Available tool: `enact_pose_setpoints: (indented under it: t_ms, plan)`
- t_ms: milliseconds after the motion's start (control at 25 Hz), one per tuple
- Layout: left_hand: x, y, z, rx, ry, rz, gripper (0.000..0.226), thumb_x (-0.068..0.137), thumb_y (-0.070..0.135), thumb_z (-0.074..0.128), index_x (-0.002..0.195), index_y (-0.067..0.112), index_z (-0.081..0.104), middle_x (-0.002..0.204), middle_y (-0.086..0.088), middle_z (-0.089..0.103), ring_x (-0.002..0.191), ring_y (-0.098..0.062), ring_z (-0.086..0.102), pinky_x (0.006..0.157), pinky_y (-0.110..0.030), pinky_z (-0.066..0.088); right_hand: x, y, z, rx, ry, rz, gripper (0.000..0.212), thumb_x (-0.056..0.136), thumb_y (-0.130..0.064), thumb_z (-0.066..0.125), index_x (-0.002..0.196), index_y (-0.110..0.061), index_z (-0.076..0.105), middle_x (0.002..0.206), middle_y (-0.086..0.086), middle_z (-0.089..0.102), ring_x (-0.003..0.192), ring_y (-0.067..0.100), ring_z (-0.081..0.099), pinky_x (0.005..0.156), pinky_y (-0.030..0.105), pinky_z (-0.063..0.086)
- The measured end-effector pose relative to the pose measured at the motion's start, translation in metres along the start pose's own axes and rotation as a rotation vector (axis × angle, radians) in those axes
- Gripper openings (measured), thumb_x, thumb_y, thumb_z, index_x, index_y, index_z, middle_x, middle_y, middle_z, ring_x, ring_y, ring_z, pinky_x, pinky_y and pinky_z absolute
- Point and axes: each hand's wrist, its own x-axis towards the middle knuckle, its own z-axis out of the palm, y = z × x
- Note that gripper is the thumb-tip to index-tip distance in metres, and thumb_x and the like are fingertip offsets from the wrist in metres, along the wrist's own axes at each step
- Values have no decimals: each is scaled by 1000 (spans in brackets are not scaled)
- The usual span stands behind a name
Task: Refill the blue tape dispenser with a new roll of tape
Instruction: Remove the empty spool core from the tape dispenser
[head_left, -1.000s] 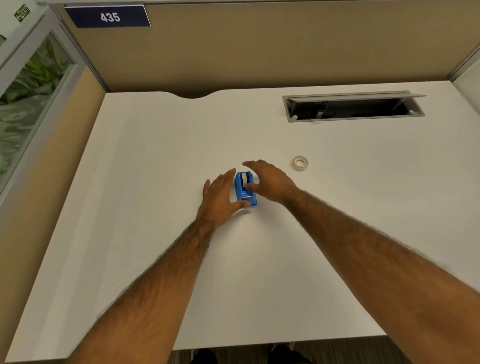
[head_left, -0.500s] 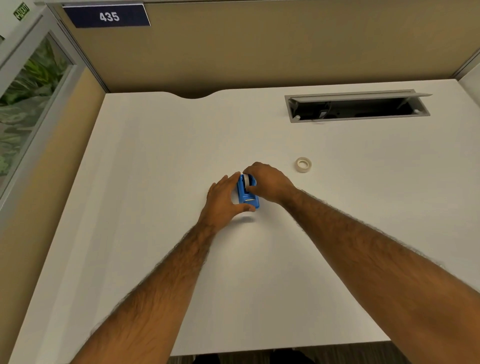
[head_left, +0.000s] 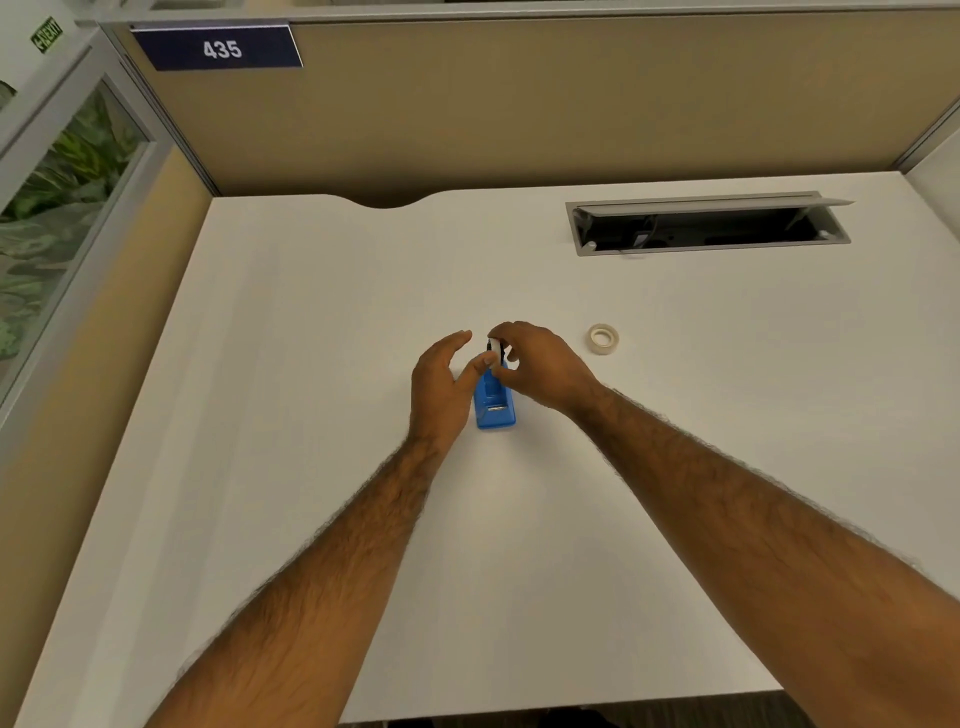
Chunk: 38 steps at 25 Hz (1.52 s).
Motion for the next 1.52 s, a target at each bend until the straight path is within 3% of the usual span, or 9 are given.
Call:
enact_pose_setpoints:
  t_ms: [120, 240, 400, 560, 960, 1160, 1360, 1520]
  plan:
    - [3, 15, 5, -85, -8, -49, 48, 89, 31, 73, 132, 14, 63, 134, -1, 65, 121, -14, 59, 99, -23, 47, -1, -6, -5, 79, 32, -12, 38, 86, -12, 68, 123, -11, 61, 113, 7, 68, 94, 21, 64, 80, 28, 51]
    - [4, 22, 8, -159, 3, -52, 37, 87, 25, 76, 121, 13, 69, 114, 1, 73, 106, -14, 69, 92, -27, 58, -1, -12, -7, 145, 75, -1, 33, 86, -5, 65, 118, -8, 64, 109, 10, 68, 93, 23, 63, 82, 32, 53]
    - [5, 23, 4, -269, 44, -76, 26, 85, 21, 78, 108, 13, 69, 101, 0, 74, 97, -17, 73, 74, -21, 60, -3, -15, -5, 212, 78, 21, 46, 92, -8, 62, 137, -8, 55, 126, 10, 65, 105, 20, 64, 87, 21, 47]
    - [10, 18, -1, -307, 59, -109, 24, 83, 21, 80, 101, 15, 66, 99, -3, 75, 91, -17, 75, 84, -32, 61, -1, -16, -4, 345, 122, 102, 40, 92, -10, 63, 133, -8, 61, 122, 7, 70, 105, 17, 67, 95, 28, 54]
    - [16, 19, -9, -339, -30, -110, 18, 89, 21, 74, 104, 13, 71, 97, 1, 76, 91, -17, 75, 80, -24, 60, -2, -23, -10, 615, 186, 208, 29, 89, -13, 71, 115, -3, 70, 107, 11, 74, 92, 22, 72, 85, 27, 59]
    - [37, 15, -13, -339, -16, -95, 25, 85, 19, 77, 109, 17, 68, 107, -2, 75, 98, -17, 73, 90, -34, 60, 5, -25, -5, 682, 259, 309, 27, 88, -9, 72, 114, -3, 69, 104, 9, 75, 91, 20, 73, 87, 32, 60]
    - [83, 22, 2, -122, -11, -30, 48, 89, 21, 73, 135, 15, 60, 130, 2, 65, 112, -11, 63, 98, -24, 49, 4, -18, 5, 545, 228, 368, 24, 89, -11, 68, 113, -6, 70, 108, 7, 73, 94, 16, 68, 89, 26, 55]
    - [125, 11, 25, 83, -87, 23, 48, 90, 19, 72, 136, 11, 59, 138, -6, 62, 124, -21, 60, 105, -28, 45, 4, -8, 14, 496, 199, 382, 23, 91, -13, 66, 113, -8, 70, 110, 7, 73, 97, 18, 67, 92, 30, 55]
